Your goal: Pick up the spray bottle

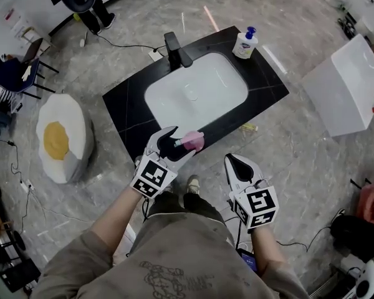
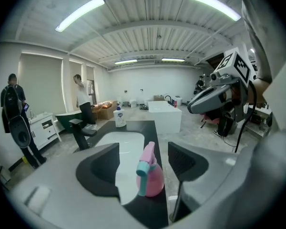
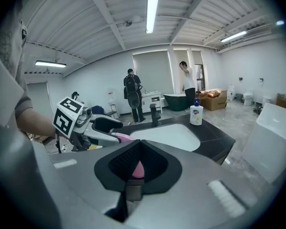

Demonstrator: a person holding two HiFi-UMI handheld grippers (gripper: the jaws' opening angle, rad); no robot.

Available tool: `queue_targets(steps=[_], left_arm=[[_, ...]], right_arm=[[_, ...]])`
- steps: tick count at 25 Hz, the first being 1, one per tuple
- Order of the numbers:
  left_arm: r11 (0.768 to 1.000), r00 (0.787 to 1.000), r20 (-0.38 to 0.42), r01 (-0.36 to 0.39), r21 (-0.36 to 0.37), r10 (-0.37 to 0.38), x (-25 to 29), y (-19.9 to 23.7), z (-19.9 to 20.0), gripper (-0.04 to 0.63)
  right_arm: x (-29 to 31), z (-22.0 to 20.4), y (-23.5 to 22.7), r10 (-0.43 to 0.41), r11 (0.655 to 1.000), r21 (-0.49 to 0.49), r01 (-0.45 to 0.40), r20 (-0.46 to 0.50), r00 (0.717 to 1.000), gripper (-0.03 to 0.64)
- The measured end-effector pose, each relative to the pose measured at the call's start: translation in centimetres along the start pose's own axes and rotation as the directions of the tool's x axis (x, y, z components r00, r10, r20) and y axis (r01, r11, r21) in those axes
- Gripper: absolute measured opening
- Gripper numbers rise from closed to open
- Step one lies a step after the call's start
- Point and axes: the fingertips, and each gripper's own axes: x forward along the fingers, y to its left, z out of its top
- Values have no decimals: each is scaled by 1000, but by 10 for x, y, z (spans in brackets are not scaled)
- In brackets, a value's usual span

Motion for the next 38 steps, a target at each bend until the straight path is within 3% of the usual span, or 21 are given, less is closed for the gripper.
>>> queue_targets(steps=[6,18,24,29,38], left_arm=[[996,995,-45,89,-7,-89,27,-4,-16,307],[983,978,-105,181,25,-178,61,-14,-38,263],[988,982,-112,154,7,-152,64,-9,-43,162],[992,984,-123,125,-16,-126,61,-5,-43,157],[996,994,-74,84,4,-83,30,9,-20,155]], right_arm=[[10,-14,-12,-18,998,60,20,-39,999,29],[24,-36,-20,-36,992,117,47,-94,995,29],[27,-45,-19,-36,991,124,51,-118,992,29],[25,-37,-16,-36,992,118,49,-108,994,29],[17,18,-12,-49,995,85,48,6,999,29]])
